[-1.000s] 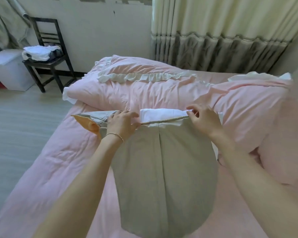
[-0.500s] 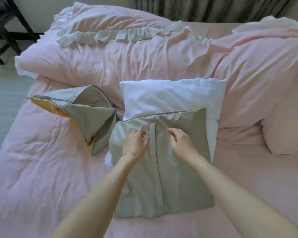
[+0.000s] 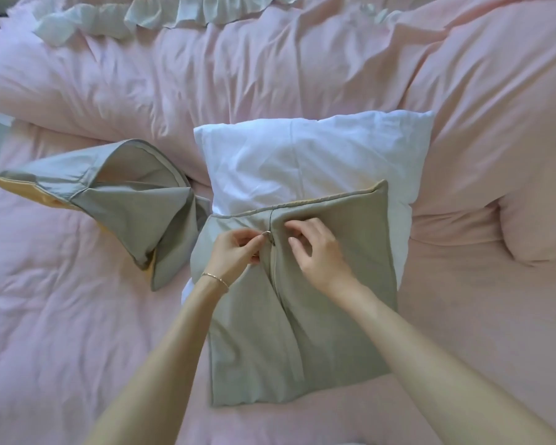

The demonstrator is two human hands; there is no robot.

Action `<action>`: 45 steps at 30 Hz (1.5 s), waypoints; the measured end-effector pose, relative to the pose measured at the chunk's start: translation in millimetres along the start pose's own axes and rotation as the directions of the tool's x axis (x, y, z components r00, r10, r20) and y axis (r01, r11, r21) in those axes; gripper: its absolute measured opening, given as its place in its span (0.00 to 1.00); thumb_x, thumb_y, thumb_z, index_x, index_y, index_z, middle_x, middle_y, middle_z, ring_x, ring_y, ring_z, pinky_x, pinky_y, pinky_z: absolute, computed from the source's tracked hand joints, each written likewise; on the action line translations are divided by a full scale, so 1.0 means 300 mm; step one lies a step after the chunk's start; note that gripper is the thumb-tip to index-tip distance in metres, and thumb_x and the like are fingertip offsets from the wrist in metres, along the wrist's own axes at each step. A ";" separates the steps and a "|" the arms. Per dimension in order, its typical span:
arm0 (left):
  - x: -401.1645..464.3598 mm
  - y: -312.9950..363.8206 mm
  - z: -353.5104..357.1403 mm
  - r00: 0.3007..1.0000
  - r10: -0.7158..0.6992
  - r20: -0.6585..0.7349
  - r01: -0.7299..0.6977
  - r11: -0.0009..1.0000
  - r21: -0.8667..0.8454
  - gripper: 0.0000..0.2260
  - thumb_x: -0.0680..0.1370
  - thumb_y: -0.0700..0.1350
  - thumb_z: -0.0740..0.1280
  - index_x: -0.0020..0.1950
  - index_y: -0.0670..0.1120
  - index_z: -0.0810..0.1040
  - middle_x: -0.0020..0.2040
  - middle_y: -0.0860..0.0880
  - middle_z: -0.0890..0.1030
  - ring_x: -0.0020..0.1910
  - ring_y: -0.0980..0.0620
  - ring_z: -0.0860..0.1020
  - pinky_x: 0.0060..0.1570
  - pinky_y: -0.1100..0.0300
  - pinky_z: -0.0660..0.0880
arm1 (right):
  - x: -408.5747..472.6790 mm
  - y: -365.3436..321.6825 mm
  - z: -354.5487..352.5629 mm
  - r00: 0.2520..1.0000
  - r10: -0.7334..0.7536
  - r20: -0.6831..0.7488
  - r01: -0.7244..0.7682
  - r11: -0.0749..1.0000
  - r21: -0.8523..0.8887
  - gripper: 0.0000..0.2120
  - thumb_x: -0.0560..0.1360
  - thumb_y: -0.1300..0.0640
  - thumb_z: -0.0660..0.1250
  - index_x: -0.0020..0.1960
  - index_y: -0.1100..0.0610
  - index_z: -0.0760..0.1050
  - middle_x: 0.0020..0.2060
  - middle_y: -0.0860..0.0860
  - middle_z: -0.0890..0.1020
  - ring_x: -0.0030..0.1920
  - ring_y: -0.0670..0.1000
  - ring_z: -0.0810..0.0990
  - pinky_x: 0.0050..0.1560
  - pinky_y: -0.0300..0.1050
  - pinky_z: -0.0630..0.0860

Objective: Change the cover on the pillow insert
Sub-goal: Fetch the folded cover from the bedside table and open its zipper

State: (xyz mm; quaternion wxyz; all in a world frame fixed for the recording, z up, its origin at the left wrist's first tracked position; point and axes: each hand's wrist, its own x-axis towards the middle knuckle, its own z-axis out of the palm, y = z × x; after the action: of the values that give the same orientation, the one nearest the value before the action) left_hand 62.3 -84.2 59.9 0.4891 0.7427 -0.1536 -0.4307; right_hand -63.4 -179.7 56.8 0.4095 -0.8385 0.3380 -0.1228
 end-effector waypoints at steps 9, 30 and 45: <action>-0.165 0.097 -0.044 0.994 0.035 0.100 -0.023 0.992 -0.124 0.09 0.78 0.36 0.62 0.38 0.41 0.77 0.29 0.50 0.75 0.27 0.60 0.73 0.31 0.68 0.74 | -0.063 -0.102 -0.003 0.987 -0.144 -0.071 0.150 0.984 0.094 0.20 0.72 0.49 0.61 0.59 0.58 0.77 0.50 0.48 0.70 0.52 0.54 0.73 0.59 0.30 0.64; -0.336 0.335 -0.084 0.922 0.126 -0.366 -0.256 0.907 -0.333 0.10 0.77 0.39 0.64 0.36 0.44 0.78 0.32 0.49 0.79 0.29 0.56 0.77 0.30 0.65 0.75 | -0.318 -0.246 -0.167 0.796 -0.503 -0.336 0.482 0.863 -0.151 0.05 0.75 0.65 0.59 0.46 0.55 0.70 0.41 0.48 0.75 0.41 0.46 0.74 0.42 0.32 0.71; -0.350 0.132 -0.383 0.726 -0.012 -0.688 0.192 0.964 0.185 0.13 0.77 0.45 0.63 0.53 0.36 0.77 0.55 0.36 0.78 0.57 0.38 0.74 0.54 0.52 0.70 | -0.348 -0.242 -0.437 0.952 -0.164 -0.257 0.155 0.986 -0.053 0.09 0.71 0.73 0.67 0.39 0.60 0.77 0.32 0.45 0.77 0.37 0.35 0.74 0.39 0.25 0.66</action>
State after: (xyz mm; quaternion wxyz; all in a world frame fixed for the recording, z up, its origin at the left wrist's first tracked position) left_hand 99.7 33.5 162.7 0.3917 0.9101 0.0259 -0.1328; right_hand -170.2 -157.5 203.1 0.3369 -0.8460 0.3220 -0.2591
